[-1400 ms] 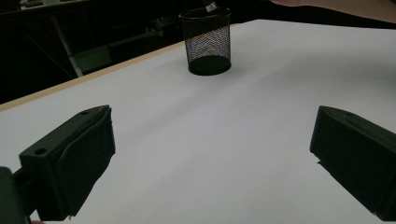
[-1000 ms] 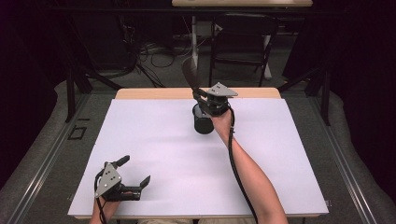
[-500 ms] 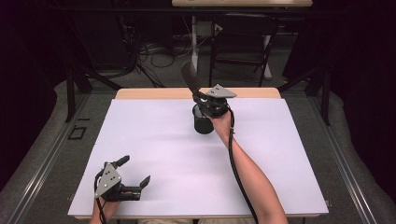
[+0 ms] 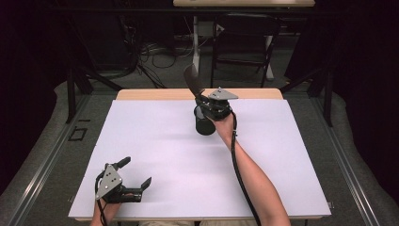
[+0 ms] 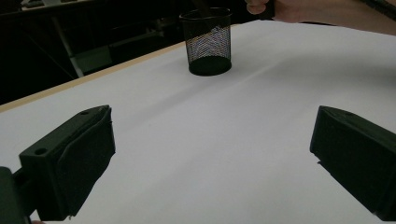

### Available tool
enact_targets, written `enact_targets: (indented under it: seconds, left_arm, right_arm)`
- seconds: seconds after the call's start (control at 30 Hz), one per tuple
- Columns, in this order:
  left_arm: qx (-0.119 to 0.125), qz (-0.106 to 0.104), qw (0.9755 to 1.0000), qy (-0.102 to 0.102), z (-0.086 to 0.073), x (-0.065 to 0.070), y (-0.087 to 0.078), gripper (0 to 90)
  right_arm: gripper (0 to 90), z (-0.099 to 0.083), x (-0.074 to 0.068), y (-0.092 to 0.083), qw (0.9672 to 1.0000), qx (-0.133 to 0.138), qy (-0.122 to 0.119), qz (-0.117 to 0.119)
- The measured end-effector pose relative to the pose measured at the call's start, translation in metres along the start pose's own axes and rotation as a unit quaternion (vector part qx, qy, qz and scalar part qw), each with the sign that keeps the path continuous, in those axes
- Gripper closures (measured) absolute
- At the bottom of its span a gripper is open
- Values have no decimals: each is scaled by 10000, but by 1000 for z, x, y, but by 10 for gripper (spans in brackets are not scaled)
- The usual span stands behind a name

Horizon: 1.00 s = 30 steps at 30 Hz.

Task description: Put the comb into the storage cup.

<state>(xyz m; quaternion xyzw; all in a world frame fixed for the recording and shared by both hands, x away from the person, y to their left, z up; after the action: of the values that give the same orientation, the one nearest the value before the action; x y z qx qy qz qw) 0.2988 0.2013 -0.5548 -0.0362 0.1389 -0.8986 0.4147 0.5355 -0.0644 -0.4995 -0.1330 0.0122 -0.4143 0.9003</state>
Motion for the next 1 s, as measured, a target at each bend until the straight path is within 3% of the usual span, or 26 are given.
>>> enact_targets:
  seconds: [1.0]
  left_arm:
    - [2, 2, 10000, 2, 0, 0, 0, 1]
  right_arm:
    - [719, -13, 0, 5, 9994, -318, -13, 118]
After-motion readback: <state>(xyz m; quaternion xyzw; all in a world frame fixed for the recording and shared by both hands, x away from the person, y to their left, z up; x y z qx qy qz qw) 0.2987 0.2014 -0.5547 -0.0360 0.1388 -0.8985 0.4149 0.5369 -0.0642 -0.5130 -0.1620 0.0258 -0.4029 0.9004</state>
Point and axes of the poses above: each handheld gripper's, and its own axes: y roughly forward along the jaws, z roughly out of its top, x roughly to its right, the point moved 6 cm from there along y, roughly forward along the jaws, and after that the axes turned 3 degrees about -y, right-handed, at the moved point
